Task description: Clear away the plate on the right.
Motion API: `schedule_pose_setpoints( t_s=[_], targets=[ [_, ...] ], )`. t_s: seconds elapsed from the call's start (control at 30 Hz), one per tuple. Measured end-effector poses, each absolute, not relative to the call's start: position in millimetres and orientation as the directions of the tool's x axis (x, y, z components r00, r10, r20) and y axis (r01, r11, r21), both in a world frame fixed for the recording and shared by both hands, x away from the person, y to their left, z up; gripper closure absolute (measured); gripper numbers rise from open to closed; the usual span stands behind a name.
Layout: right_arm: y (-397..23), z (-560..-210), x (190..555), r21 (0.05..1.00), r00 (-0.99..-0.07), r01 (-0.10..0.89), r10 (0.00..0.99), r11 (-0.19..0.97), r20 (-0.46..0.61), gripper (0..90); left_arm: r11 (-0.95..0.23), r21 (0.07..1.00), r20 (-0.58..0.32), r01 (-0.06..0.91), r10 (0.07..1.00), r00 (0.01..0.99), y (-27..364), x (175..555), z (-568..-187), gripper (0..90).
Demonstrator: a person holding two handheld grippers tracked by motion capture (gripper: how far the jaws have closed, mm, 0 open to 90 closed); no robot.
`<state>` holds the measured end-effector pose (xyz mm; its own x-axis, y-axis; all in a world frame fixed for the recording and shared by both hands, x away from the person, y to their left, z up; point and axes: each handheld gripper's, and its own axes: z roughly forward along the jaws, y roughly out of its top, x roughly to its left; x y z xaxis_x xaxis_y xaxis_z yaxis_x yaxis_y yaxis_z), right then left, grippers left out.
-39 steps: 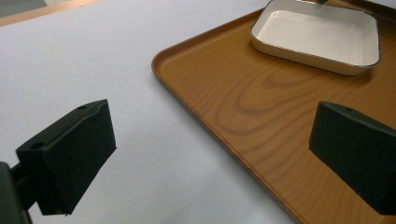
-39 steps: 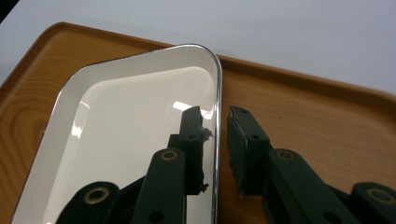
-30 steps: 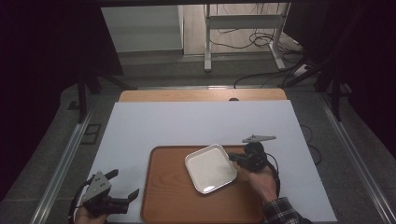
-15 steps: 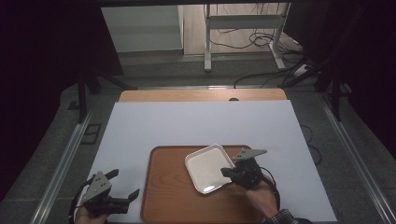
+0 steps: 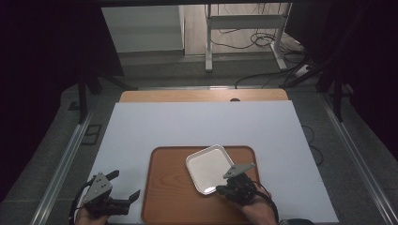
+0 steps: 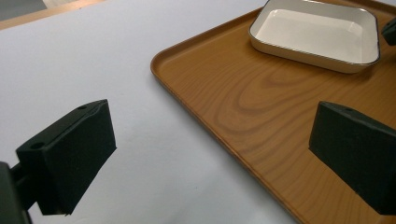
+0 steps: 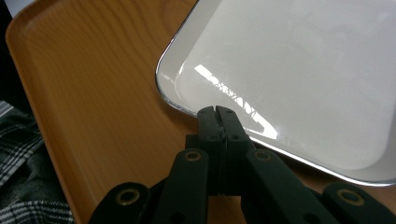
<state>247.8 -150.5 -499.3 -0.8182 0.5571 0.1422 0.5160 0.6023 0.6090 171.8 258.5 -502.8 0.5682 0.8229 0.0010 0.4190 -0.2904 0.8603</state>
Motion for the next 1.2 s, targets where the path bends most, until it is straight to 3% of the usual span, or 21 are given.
schedule_pose_setpoints(
  t_s=[1.2],
  targets=[
    [-103.6,-508.8,262.1,0.619,-0.865,0.443,0.490,0.648,0.106,89.1,-0.297,0.858,0.006,0.419,0.822,0.570,258.0,171.3,-502.9,0.2]
  ],
)
